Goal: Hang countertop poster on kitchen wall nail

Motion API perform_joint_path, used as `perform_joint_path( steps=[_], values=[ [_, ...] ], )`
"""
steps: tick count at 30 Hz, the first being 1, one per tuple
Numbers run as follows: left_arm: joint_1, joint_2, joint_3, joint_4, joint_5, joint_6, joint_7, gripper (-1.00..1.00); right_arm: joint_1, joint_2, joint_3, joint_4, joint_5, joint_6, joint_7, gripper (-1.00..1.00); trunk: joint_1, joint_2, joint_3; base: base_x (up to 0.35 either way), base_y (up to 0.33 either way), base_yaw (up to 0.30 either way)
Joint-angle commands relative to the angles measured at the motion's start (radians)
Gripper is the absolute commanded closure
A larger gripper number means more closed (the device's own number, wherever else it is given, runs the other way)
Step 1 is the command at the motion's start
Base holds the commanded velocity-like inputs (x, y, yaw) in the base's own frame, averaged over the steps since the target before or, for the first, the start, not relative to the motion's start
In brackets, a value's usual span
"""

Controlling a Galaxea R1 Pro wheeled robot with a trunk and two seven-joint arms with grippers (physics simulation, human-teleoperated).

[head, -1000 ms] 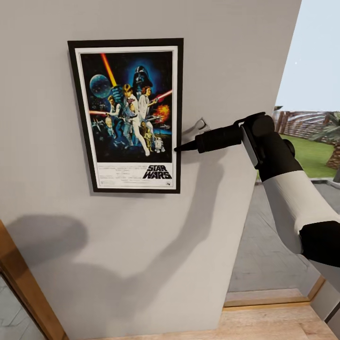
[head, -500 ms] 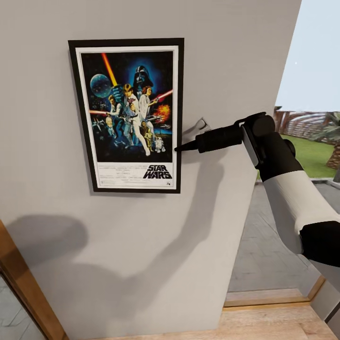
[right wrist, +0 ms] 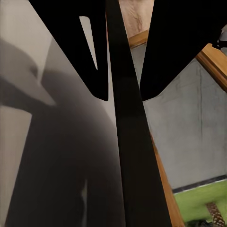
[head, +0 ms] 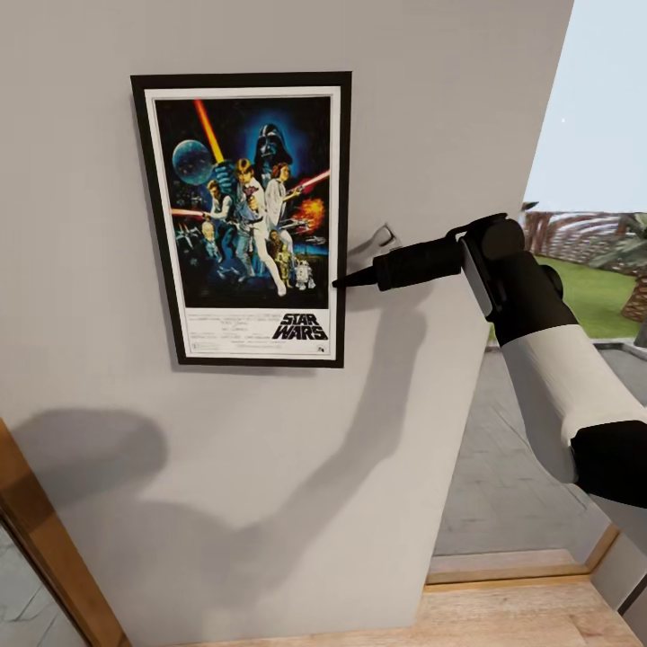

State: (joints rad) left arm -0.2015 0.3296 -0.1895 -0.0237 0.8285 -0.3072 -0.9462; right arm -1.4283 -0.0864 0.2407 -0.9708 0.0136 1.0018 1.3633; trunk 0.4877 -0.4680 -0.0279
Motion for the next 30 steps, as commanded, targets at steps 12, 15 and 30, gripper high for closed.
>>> perform_joint_path(
  steps=[12, 15, 30],
  values=[
    [-0.001, 0.0, -0.008, 0.001, 0.007, -0.006, -0.002, -1.0, -0.001, -0.001, 0.001, 0.0, 0.011, 0.006, 0.006, 1.0, 0.001, -0.002, -0.002, 0.0, 0.003, 0.0],
    [-0.001, 0.0, -0.008, 0.001, 0.007, -0.006, -0.002, -1.0, -0.001, 0.0, 0.0, 0.0, 0.011, 0.006, 0.006, 1.0, 0.001, -0.002, -0.002, 0.0, 0.083, 0.0],
    [-0.001, 0.0, -0.008, 0.001, 0.006, -0.006, -0.002, -1.0, -0.001, 0.0, 0.0, -0.004, 0.008, 0.006, 0.006, 1.0, 0.001, -0.002, -0.002, 0.0, 0.008, 0.0]
  ],
)
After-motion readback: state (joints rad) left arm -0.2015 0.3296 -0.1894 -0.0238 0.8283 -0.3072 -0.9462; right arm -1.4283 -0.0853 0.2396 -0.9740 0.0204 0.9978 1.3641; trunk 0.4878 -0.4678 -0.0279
